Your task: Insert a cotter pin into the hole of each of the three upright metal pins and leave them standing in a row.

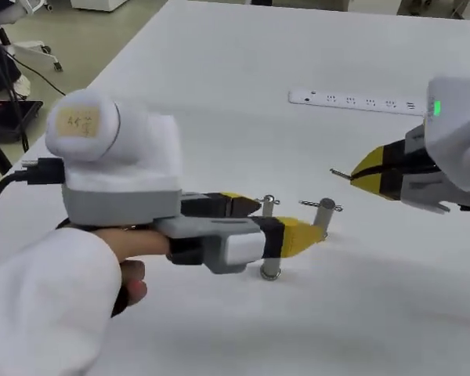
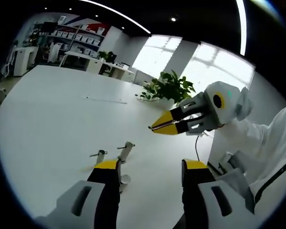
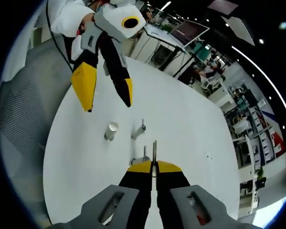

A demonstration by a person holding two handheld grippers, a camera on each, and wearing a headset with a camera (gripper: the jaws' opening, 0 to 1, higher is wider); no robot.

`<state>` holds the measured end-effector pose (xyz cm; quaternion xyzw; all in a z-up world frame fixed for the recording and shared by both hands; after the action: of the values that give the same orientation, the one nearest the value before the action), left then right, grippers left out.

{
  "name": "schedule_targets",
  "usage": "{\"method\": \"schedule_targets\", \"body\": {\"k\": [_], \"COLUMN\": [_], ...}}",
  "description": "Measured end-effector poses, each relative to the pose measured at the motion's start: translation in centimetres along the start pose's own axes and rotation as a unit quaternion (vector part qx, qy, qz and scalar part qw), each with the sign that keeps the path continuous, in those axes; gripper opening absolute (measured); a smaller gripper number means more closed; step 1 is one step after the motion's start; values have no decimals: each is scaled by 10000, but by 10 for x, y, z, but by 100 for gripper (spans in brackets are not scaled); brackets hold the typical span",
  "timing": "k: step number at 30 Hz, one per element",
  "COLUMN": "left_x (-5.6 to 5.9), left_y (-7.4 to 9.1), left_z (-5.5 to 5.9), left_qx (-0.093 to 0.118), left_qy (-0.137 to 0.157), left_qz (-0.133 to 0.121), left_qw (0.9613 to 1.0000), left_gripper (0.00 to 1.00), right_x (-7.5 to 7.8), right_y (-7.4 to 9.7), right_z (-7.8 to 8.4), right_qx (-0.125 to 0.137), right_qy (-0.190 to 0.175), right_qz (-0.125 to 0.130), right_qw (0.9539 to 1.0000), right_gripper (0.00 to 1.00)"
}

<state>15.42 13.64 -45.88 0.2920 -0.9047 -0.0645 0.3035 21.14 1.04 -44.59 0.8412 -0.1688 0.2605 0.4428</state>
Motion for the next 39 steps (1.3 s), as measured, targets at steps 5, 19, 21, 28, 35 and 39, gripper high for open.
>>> {"method": "schedule_targets", "body": {"k": [5,19,21,28,35,39], "left_x": [2,19,22,31,35,37], "left_y": [-7,-32,-35,-40,-43,-45], "left_z": [-4,-3,-4,-2,1,3], "left_qx": [3,-180,-184,-276,-396,-446], "left_qy": [44,-146,-185,-345,-429,-455], "left_qz": [148,583,633,840,954,1016], "left_qw": [9999,9980,9977,9955,9937,9928], "left_gripper": [42,28,27,18,11,7], "right_x": [-9,-42,-45,-53,-58,-57], "right_y": [11,25,27,32,35,38], "right_z": [-4,-11,-13,-19,-19,-19], "right_qx": [-69,-58,-42,55,48,27], "right_qy": [313,359,347,196,195,201], "right_qz": [282,487,518,562,641,708], "right_qw": [9991,9981,9980,9982,9977,9973], "right_gripper": [0,0,0,0,0,0]}}
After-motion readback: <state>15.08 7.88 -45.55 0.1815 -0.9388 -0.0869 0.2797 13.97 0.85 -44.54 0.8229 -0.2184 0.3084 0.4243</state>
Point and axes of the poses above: the centre of the closed fingertips' face, and the gripper's own axes: y roughly backward along the fingers, x roughly to its right, z roughly out of its underside, the point moved 5 cm from there along y, roughly backward along the fingers, and after that the axes turned 5 degrees about z, right-handed, at the moved point
